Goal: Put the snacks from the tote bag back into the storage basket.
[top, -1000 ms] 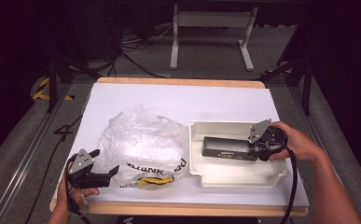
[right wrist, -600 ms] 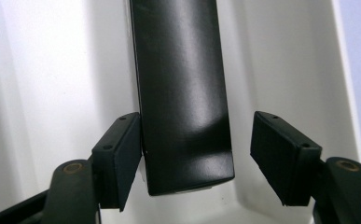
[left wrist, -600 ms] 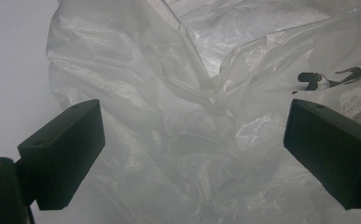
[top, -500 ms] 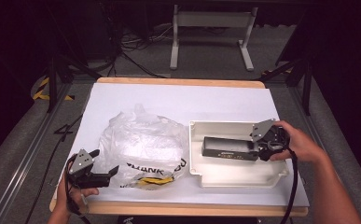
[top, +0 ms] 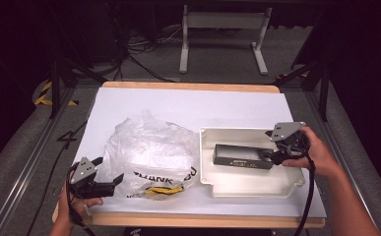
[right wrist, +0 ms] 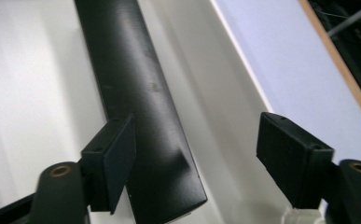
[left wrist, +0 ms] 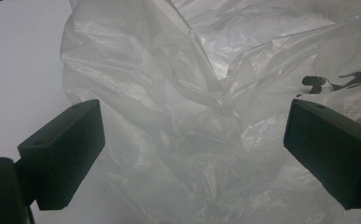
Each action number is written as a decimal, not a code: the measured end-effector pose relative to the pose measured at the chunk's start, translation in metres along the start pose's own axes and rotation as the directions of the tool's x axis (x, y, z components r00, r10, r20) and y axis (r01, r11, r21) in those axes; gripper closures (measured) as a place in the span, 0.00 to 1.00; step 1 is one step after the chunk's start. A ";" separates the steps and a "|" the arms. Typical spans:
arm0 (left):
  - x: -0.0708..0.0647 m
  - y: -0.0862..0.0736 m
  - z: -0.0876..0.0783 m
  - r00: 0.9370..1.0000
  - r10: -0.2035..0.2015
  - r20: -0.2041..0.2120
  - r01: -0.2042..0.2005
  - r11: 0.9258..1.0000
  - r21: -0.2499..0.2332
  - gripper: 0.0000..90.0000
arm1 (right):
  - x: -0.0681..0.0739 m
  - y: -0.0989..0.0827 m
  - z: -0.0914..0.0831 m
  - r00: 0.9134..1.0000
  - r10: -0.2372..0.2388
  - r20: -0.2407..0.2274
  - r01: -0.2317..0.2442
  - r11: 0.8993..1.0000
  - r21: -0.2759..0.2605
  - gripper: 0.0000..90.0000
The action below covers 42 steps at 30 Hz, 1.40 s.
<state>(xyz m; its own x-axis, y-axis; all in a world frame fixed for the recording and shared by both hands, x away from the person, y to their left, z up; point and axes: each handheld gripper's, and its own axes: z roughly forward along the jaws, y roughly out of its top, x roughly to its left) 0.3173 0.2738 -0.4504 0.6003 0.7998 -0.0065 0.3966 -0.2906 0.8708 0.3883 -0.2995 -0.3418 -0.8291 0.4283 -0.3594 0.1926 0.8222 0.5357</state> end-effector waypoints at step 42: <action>-0.001 0.000 0.002 1.000 0.010 0.002 -0.010 1.000 0.015 0.07 | 0.054 -0.063 -0.055 0.949 0.277 0.154 -0.244 0.948 -0.204 0.08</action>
<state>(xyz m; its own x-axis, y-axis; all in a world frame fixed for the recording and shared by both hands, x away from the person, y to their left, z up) 0.3180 0.2721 -0.4516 0.6055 0.7959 0.0010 0.4012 -0.3062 0.8633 0.3021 -0.3490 -0.3534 -0.6524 0.6915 -0.3101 0.2776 0.5988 0.7512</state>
